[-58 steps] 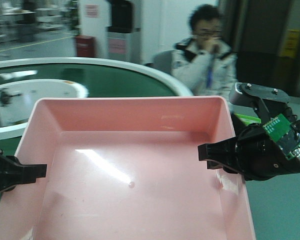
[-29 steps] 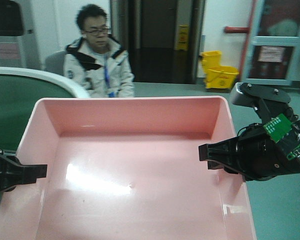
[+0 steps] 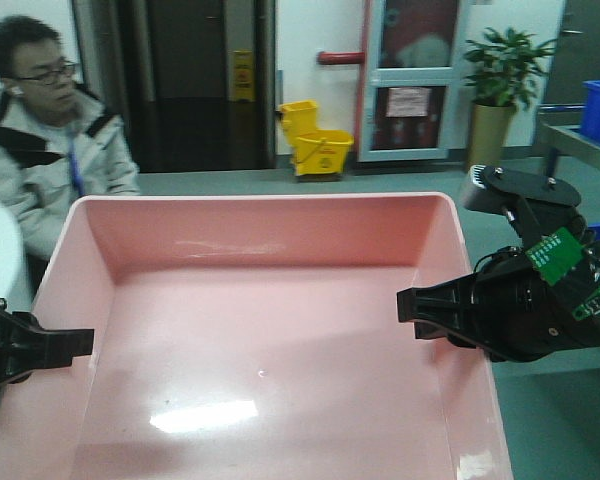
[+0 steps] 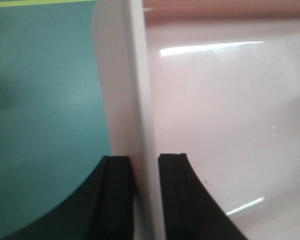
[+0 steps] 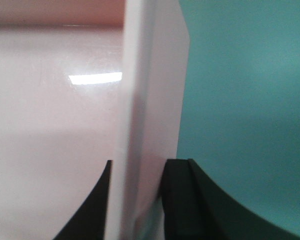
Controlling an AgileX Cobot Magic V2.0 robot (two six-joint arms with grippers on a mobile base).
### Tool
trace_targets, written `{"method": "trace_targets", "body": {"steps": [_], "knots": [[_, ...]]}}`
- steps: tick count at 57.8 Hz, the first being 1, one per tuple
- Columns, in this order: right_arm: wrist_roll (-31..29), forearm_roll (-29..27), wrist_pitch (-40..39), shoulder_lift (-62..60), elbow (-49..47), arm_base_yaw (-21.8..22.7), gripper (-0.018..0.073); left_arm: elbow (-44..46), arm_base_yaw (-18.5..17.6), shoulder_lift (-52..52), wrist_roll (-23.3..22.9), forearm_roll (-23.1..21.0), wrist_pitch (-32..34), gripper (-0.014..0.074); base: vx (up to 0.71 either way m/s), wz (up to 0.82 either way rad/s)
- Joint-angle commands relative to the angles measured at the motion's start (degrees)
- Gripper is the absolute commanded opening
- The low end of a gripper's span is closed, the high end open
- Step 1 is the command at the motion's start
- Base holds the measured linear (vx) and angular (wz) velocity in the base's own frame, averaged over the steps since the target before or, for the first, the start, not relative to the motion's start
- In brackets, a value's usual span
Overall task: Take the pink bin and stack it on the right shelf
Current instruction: 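Hold the pink bin with both grippers while driving to the metal table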
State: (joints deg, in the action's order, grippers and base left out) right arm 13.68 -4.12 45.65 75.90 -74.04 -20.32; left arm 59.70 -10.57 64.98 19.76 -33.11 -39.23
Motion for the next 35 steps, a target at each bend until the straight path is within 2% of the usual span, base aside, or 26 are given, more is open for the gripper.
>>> {"method": "trace_targets", "body": {"steps": [1,35], "knots": [[0.2,0.94,-5.59,-1.78,-2.12,0.54,-0.0009,1.77,-0.38,-1.96,0.77,-3.18,1.94,-0.0001,0.25,-0.47],[0.2,0.94,-5.59,-1.78,-2.12,0.54,-0.0009,1.77,-0.38,-1.96,0.77,-3.18,1.94,-0.0001,0.35,-0.34]]}}
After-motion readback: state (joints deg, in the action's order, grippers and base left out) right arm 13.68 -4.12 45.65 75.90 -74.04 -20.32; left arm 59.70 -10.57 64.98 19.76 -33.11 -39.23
